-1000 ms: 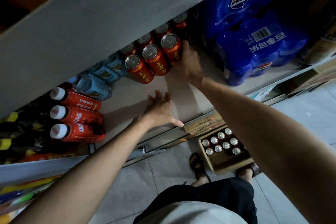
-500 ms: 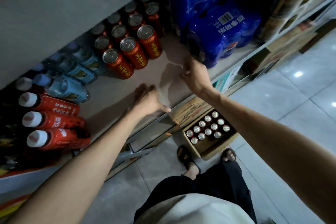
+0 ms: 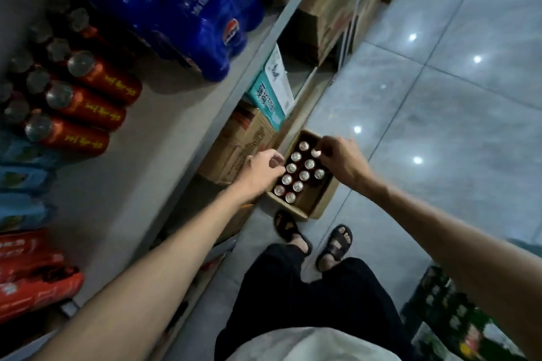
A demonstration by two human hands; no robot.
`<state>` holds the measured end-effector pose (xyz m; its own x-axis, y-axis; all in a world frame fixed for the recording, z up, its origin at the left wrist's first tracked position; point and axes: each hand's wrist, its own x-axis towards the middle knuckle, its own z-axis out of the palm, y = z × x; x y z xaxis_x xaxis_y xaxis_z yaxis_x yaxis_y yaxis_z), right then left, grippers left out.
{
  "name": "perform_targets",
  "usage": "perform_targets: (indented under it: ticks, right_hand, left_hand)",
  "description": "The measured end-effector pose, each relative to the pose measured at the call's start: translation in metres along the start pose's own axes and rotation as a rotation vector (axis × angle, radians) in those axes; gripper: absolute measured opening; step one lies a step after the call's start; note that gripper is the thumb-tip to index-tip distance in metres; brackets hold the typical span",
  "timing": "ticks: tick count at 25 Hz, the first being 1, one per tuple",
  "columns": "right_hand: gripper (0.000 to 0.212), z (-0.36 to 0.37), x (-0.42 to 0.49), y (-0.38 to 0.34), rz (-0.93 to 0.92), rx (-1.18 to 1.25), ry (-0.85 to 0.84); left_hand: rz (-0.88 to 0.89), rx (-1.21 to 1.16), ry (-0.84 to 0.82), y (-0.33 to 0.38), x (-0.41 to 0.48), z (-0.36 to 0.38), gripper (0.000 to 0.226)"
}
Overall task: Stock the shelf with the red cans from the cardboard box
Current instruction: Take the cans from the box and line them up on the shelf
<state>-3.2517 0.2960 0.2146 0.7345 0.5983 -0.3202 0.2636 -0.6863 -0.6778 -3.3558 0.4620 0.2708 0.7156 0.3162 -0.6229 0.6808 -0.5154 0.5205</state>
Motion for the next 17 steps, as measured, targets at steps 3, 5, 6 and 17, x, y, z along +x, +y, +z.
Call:
perform_targets:
  ticks: [3, 5, 6, 17]
  right_hand:
    - [0.018, 0.026, -0.015, 0.058, 0.119, -0.066, -0.166]
    - [0.019, 0.058, -0.011, 0.097, 0.14, -0.085, -0.218]
    - [0.018, 0.082, -0.005, 0.12, 0.157, -0.089, -0.228]
    - [0.052, 0.431, 0.137, 0.332, 0.074, -0.393, -0.368]
  left_hand:
    - [-0.224, -0.175, -0.168, -0.025, 0.032, 0.045, 0.019]
    - [-0.353, -0.205, -0.187, -0.051, 0.07, 0.084, 0.021]
    - [-0.408, -0.206, -0.193, -0.069, 0.094, 0.108, 0.023]
    - [-0.88, -0.383, 0.01, -0.323, 0.329, 0.325, 0.058]
